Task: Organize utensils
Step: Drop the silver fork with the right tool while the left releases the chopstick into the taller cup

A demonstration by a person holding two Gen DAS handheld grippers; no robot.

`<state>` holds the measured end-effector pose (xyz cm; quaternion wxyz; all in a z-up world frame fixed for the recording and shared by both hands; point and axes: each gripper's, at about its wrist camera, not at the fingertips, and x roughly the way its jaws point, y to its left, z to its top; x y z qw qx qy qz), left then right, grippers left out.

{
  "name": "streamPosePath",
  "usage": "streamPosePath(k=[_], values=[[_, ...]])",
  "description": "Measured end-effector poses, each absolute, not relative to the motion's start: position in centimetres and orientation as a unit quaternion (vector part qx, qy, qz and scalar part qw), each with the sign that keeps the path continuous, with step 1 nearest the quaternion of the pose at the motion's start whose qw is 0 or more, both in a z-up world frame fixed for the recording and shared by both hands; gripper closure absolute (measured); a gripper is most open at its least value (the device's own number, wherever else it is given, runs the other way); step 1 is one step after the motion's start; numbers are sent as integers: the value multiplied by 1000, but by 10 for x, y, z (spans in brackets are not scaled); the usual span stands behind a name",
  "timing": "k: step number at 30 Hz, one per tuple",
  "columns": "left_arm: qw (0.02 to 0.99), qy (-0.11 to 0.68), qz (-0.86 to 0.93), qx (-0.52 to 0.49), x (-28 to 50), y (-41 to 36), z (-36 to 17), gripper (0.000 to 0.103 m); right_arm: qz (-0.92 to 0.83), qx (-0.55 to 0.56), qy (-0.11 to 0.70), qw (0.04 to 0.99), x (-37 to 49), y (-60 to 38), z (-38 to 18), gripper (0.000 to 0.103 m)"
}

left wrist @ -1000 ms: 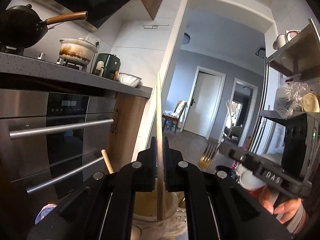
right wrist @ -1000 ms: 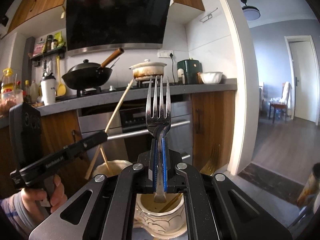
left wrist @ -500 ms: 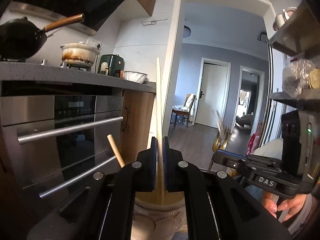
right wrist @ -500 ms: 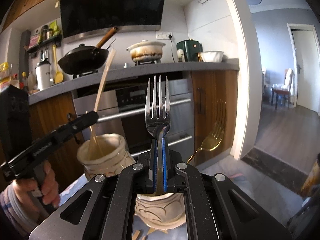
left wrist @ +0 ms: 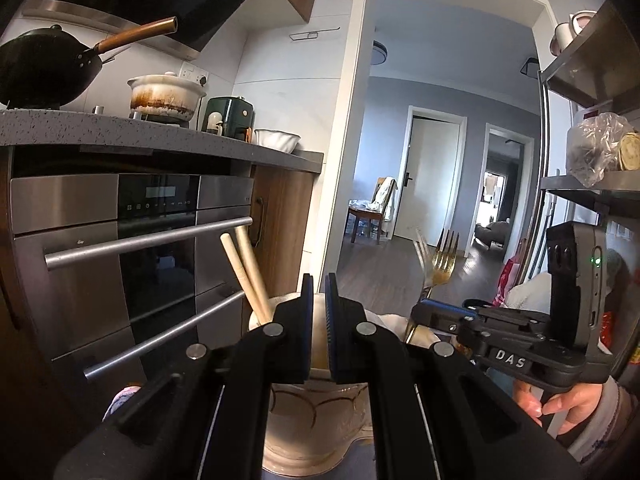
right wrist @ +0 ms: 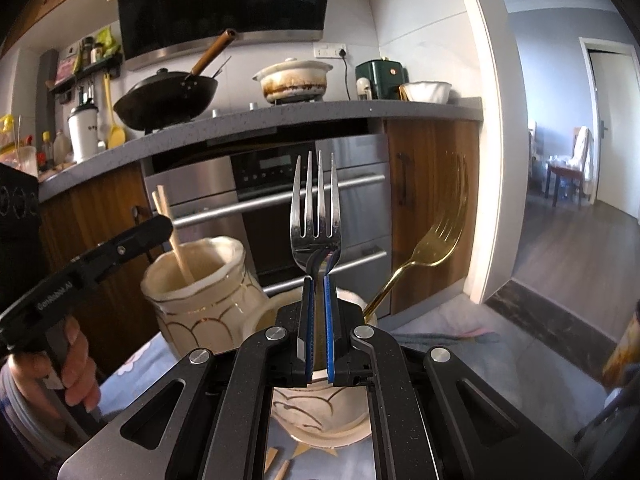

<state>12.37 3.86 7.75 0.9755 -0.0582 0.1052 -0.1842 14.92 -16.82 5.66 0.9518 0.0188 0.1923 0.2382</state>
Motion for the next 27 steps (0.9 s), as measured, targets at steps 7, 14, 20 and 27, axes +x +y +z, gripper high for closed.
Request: streamPosePath(k=[7, 14, 20, 27], values=[[977, 103, -180, -45, 122, 34, 76, 97, 232, 20, 202, 951, 157, -166, 51, 97], [977, 102, -183, -42, 120, 33, 77, 97, 232, 26, 217, 948, 167, -163, 42, 97], [976, 103, -186, -42, 119, 32, 76, 97, 227, 25, 217, 949, 168, -165, 40, 97], [977, 102, -184, -37, 118, 31, 78, 96, 239, 25, 207, 948, 161, -165, 46, 97]])
